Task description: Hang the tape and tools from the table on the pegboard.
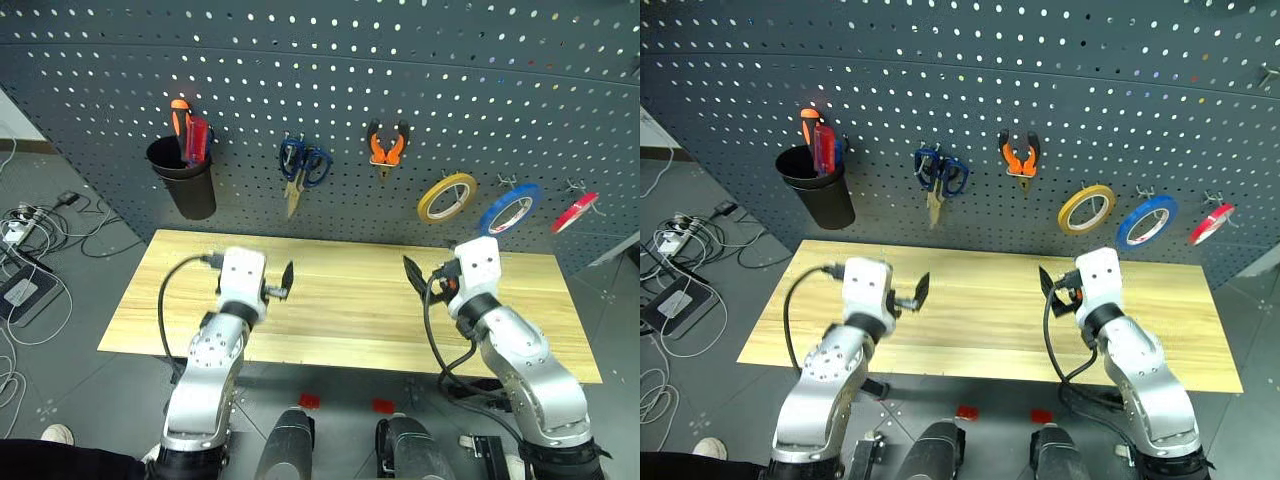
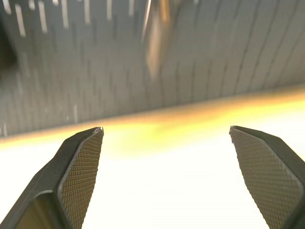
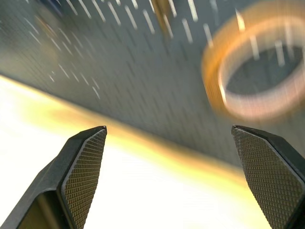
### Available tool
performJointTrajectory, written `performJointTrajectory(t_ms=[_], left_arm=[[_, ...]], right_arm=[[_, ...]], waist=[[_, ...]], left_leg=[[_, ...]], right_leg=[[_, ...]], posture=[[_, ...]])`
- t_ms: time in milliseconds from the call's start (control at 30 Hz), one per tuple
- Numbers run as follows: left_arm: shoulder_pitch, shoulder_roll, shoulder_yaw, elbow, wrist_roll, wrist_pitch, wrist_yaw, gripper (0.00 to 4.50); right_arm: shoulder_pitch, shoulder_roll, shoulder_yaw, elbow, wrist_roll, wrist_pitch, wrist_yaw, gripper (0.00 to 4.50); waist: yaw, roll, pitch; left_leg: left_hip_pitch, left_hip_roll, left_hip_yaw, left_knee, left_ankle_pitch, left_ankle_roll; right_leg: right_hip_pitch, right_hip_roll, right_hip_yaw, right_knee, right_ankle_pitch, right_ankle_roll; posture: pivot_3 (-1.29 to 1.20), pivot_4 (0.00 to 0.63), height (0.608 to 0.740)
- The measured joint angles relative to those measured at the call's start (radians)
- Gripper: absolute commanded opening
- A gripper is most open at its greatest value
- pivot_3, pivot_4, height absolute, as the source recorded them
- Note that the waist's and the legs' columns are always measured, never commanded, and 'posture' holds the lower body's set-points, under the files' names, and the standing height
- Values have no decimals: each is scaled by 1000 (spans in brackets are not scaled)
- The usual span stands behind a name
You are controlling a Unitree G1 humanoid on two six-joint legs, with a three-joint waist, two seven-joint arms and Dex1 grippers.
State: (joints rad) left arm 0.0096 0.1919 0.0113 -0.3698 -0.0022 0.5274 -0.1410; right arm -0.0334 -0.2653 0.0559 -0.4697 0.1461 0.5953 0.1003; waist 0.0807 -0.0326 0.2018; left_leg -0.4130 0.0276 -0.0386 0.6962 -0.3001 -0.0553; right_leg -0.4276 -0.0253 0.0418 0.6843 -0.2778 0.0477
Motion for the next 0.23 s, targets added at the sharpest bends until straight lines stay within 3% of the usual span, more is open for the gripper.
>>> performJointTrajectory(t_ms=[233], left_arm=[[51,-27,27,68,-41,-15,-5,4474]], right_arm=[[82,51,-26,83,-55,-5,-67,4500]], waist=[[-2,4,-6]], left_leg=[[9,0,1,-3,-2,2]], right_leg=[[9,0,1,-4,0,0]], posture=[[142,179,740]])
